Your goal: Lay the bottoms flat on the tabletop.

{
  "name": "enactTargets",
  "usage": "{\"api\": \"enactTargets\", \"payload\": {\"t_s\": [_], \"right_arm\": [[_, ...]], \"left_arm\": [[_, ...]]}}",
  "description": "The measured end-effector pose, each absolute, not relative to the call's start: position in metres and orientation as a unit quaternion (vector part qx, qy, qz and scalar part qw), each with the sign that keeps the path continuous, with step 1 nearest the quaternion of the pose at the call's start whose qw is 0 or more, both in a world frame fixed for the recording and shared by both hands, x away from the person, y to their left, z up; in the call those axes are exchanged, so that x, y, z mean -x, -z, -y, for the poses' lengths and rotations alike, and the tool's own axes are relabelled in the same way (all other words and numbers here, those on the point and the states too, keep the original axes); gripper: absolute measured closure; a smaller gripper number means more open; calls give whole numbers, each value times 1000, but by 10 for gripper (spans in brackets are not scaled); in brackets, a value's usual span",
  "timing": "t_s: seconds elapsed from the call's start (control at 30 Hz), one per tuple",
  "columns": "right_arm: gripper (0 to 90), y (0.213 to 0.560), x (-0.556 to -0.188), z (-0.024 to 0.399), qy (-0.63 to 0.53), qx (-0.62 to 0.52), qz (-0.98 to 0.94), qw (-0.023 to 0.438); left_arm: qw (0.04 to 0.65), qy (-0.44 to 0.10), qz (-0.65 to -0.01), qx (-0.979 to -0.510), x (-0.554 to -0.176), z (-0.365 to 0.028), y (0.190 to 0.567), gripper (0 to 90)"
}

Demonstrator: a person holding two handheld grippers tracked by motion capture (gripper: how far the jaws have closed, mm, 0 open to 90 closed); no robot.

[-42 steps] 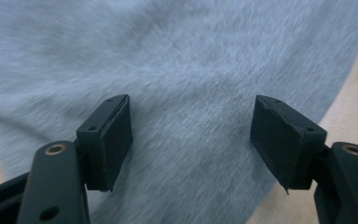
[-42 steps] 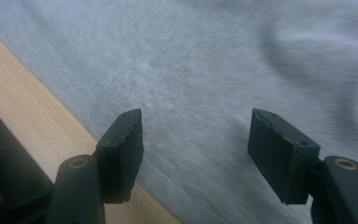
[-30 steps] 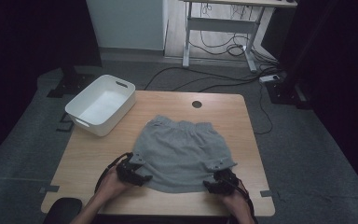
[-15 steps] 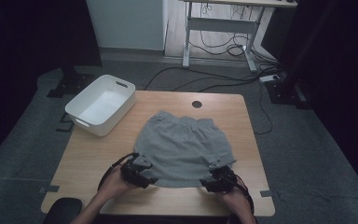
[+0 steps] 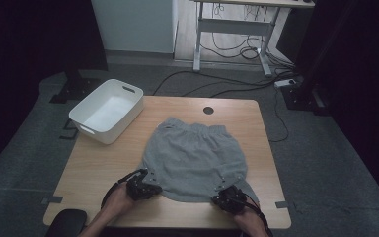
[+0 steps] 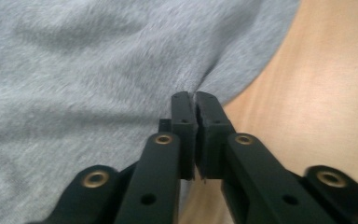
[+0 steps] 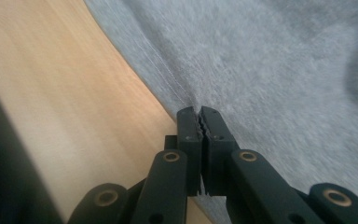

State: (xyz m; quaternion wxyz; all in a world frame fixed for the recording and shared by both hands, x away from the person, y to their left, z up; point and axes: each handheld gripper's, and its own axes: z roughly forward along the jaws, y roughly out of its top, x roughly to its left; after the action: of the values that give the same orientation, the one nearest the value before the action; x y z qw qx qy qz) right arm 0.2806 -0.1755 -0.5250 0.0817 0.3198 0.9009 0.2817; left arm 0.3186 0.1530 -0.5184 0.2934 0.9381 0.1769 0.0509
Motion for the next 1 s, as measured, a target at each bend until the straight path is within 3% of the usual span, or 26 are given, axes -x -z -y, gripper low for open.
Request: {"api": "enactTargets", "payload": {"t_s": [0.17,0.33,0.57,0.63,0.7,0.8,0.9,1.0], "right_arm": [[884,492,-283,185,-322,-332,-882,94],[883,468,-317,191,-333,-346,-869,122],[875,502,-370,190,-292,-384,-869,111],[844,516,-379,189,-284,-395,-868,99],[706,522,-383,190,-276,-402,-868,96],[585,510,-375,194,-289,-402,-861,113],[592,490,-358,198,-312,-394,-856,123],[662,480,-339,196,-341,-380,-854,98]], "left_arm": [[367,-28,-192,-910,-338,-163,477,872],[362,-33,-221,-905,-377,-163,468,866],[288,-75,-253,-921,-422,-146,509,850],[273,-70,-264,-922,-431,-146,521,783],[272,-78,-276,-918,-432,-149,519,631],[305,-95,-278,-906,-417,-157,495,508],[334,-94,-254,-903,-391,-162,475,481],[355,-41,-223,-907,-368,-159,476,524]]}}
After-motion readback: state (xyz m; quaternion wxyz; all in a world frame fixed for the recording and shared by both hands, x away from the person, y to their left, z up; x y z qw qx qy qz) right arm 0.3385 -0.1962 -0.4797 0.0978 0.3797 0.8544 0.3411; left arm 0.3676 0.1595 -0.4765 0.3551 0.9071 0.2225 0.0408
